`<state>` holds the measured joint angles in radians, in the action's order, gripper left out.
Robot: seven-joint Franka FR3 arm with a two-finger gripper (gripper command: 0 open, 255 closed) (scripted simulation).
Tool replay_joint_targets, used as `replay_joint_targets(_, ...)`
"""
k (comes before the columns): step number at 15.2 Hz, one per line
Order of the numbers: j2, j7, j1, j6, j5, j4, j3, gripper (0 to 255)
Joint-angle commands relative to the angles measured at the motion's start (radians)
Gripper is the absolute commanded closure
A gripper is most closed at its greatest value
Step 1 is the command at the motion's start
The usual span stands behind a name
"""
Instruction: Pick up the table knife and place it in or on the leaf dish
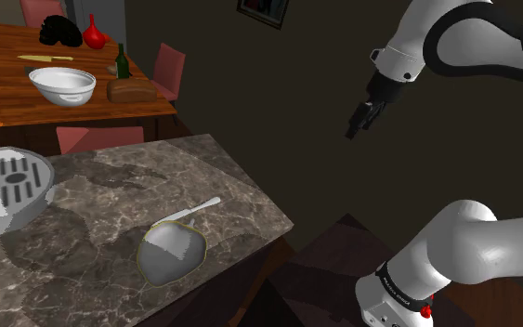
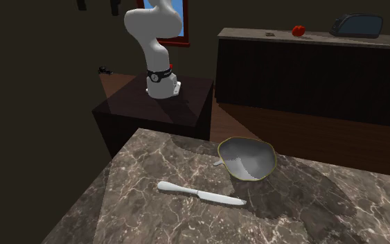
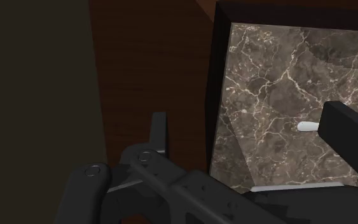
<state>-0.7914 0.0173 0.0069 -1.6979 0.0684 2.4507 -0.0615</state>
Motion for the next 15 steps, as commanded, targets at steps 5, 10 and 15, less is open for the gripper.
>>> replay_joint_targets(5,0.13,0.1,0.04,-0.131,0.009,-0.001,0.016,0)
replay_joint_targets(10,0.303,0.224,0.089,-0.278,0.013,-0.028,0.026,0)
replay_joint_targets(15,0.478,0.346,0.135,-0.402,0.011,-0.078,0.024,0)
